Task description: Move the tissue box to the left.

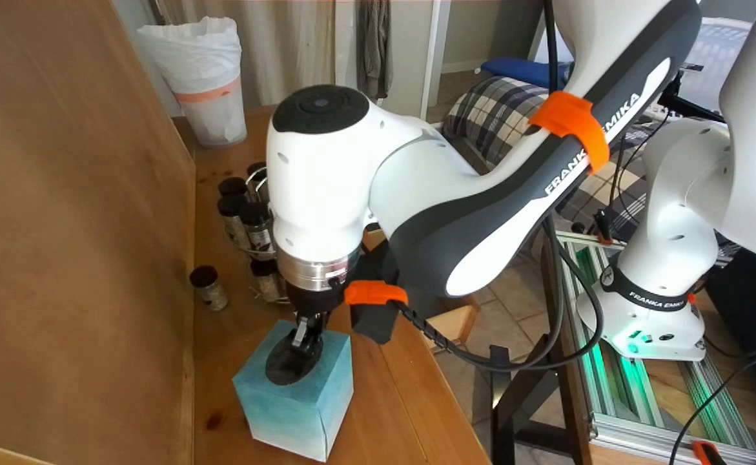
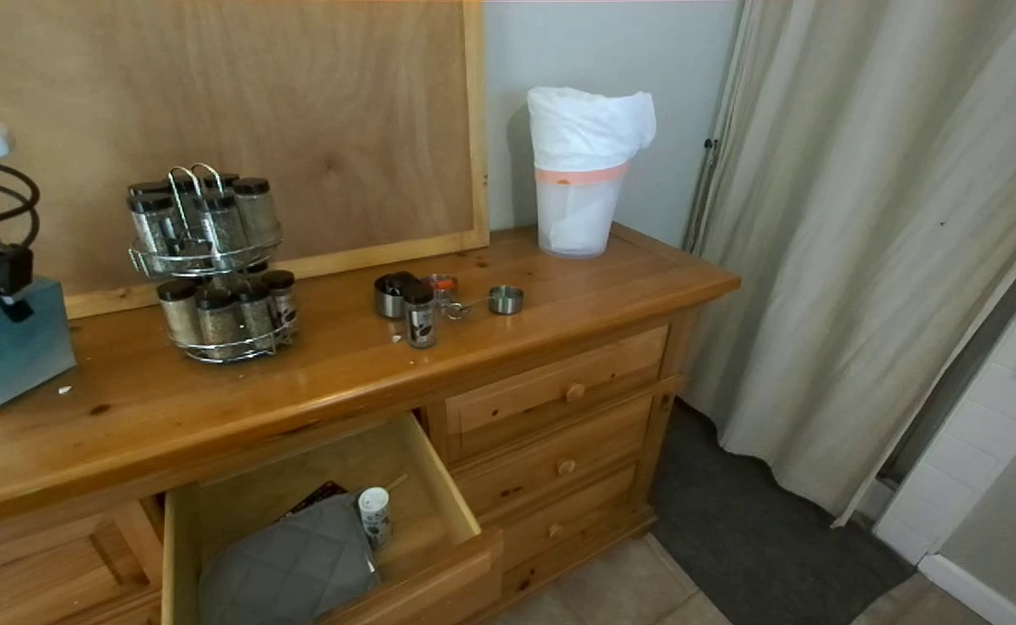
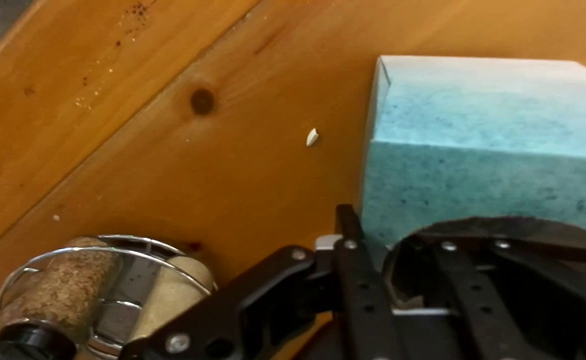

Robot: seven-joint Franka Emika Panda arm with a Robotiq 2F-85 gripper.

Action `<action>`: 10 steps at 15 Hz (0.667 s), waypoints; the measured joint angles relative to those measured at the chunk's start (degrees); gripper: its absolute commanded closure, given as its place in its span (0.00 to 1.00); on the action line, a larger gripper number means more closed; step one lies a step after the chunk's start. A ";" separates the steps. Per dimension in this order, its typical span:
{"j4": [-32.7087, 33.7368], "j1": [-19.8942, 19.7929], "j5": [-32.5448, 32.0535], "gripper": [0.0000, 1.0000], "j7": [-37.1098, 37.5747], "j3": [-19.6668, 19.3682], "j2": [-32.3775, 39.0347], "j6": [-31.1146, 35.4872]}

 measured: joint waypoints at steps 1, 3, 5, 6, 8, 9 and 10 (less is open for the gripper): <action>-0.91 0.00 -0.47 0.55 1.17 -0.22 -0.53 0.65; -2.89 0.02 -2.14 0.41 3.13 -0.24 -2.18 2.52; -4.66 0.26 -4.43 0.27 4.98 0.11 -4.78 3.06; -5.41 0.43 -5.82 0.20 5.82 0.44 -6.39 3.02; -6.91 0.56 -7.31 0.06 6.75 1.61 -10.17 2.63; -7.66 0.53 -7.25 0.02 6.71 2.38 -12.08 2.45; -8.45 0.46 -6.83 0.00 6.43 3.16 -13.84 2.43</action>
